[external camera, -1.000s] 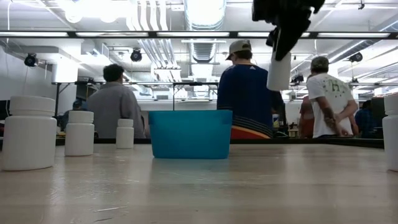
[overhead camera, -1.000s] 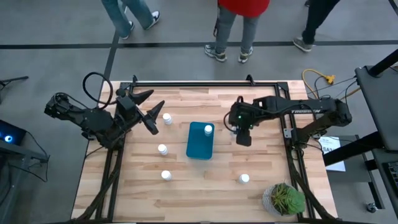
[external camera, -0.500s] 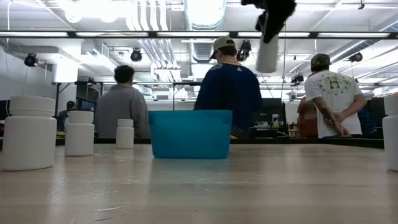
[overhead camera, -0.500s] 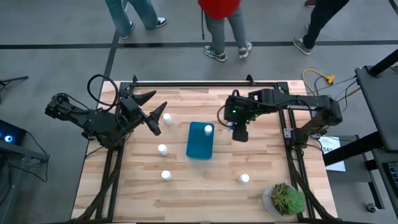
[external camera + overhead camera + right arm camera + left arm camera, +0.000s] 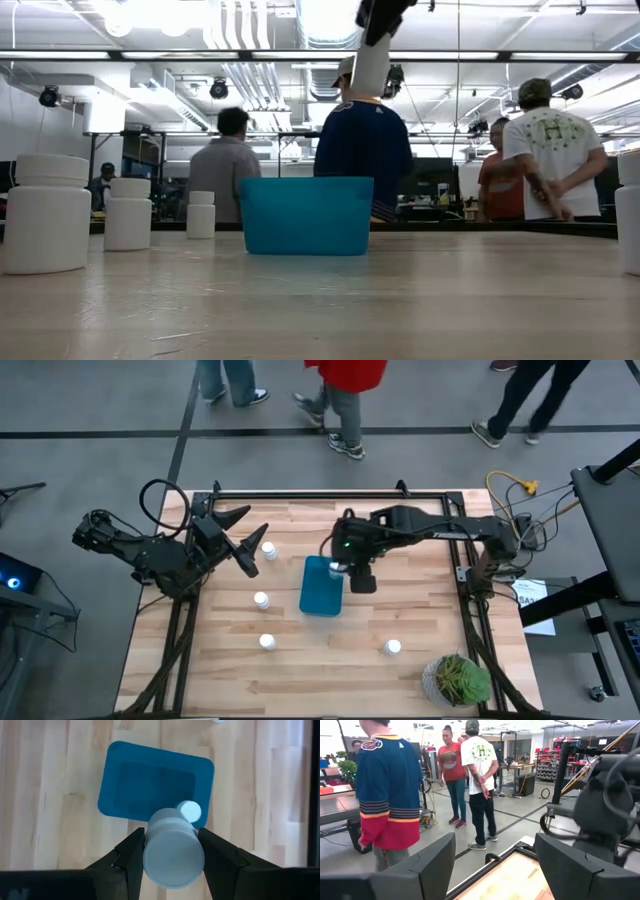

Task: Pick and place pill bottles into a basket
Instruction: Put the white medicine bottle into the container

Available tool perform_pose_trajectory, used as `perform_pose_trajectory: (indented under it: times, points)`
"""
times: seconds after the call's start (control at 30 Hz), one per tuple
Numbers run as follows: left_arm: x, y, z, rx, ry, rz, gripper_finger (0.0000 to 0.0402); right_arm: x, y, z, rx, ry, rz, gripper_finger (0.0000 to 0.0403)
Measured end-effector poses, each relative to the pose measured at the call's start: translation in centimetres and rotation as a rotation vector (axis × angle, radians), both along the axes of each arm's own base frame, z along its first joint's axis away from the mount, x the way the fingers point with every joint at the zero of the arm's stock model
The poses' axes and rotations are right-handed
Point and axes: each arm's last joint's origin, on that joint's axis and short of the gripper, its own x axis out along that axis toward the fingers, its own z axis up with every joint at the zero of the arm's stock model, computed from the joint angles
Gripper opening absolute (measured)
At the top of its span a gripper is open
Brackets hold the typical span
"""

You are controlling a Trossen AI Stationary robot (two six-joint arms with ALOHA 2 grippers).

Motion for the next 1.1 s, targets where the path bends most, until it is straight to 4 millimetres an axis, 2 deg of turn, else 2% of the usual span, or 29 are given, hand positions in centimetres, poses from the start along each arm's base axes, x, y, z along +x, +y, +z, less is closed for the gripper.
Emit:
perform_pose_trajectory:
  times: [0.17,0.53,0.67,0.87,1.1]
  points:
    - [0.0,0.0,0.0,0.0,0.001,0.0,0.0256,1.9,0.6,-1.5,0.0,0.034,0.024,0.0149]
    - [0.0,0.0,0.0,0.002,0.003,0.0,0.0256,4.4,0.7,-4.0,-0.005,0.024,0.044,0.0149]
    - [0.0,0.0,0.0,0.002,0.004,0.0,0.0256,5.3,0.7,-5.5,-0.006,0.055,0.056,0.0149]
    - [0.0,0.0,0.0,0.003,0.004,0.0,0.0256,6.2,0.7,-7.4,-0.01,0.089,0.078,0.0149]
    - [0.0,0.0,0.0,0.003,0.005,0.0,0.0256,6.4,0.7,-10.1,0.008,0.097,0.075,0.0149]
